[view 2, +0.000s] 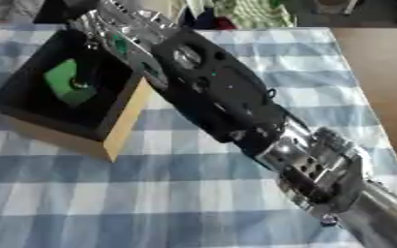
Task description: Pick up objects on the table and place them in the box.
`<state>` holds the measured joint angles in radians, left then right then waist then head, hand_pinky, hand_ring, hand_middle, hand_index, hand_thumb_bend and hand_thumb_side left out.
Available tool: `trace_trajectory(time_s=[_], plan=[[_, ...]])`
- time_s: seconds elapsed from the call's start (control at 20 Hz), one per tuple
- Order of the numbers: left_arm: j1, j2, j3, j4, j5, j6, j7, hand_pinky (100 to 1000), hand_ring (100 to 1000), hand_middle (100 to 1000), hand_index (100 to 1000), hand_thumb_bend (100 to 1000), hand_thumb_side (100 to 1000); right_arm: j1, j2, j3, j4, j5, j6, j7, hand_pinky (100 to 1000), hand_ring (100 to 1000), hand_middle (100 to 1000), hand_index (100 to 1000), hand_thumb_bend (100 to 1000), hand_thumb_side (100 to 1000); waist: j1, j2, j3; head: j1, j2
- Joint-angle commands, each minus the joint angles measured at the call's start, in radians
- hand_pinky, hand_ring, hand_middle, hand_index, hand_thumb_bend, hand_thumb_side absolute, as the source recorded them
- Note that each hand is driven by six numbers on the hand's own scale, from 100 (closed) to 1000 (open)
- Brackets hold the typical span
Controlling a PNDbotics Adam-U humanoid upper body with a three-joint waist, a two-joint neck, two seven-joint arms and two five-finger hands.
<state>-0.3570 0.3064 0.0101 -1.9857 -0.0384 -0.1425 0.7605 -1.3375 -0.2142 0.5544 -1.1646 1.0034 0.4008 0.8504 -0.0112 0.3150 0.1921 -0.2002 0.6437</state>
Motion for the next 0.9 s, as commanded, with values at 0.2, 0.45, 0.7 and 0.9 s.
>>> trace_trajectory(time_s=[0.2,0.45,0.7,0.9], plan=[[-0.012,0.006,0.000,-0.014,0.003,0.001,0.001,614,724,583,723,318,381,-0.021,-0.012,-0.024,-0.038,0.003,0.051,0.057,972,1000,887,1000,329,385,0.007,-0.020,-0.001,0.003,-0.006],[-0.011,0.008,0.003,-0.014,0.001,0.001,0.004,614,724,583,723,320,382,-0.014,-0.077,-0.060,-0.186,-0.044,0.073,0.057,958,988,864,972,220,265,0.010,-0.023,-0.006,0.012,-0.002],[-0.011,0.009,0.006,-0.014,-0.003,0.002,0.009,614,723,583,722,320,382,0.022,-0.199,-0.123,-0.440,-0.111,0.128,0.057,937,956,810,867,100,100,0.011,-0.025,-0.021,0.031,0.005],[-0.010,0.011,0.008,-0.014,-0.006,0.001,0.012,614,723,583,722,321,381,0.092,-0.308,-0.200,-0.667,-0.162,0.210,0.047,927,941,788,842,100,100,0.014,-0.027,-0.033,0.050,0.006]])
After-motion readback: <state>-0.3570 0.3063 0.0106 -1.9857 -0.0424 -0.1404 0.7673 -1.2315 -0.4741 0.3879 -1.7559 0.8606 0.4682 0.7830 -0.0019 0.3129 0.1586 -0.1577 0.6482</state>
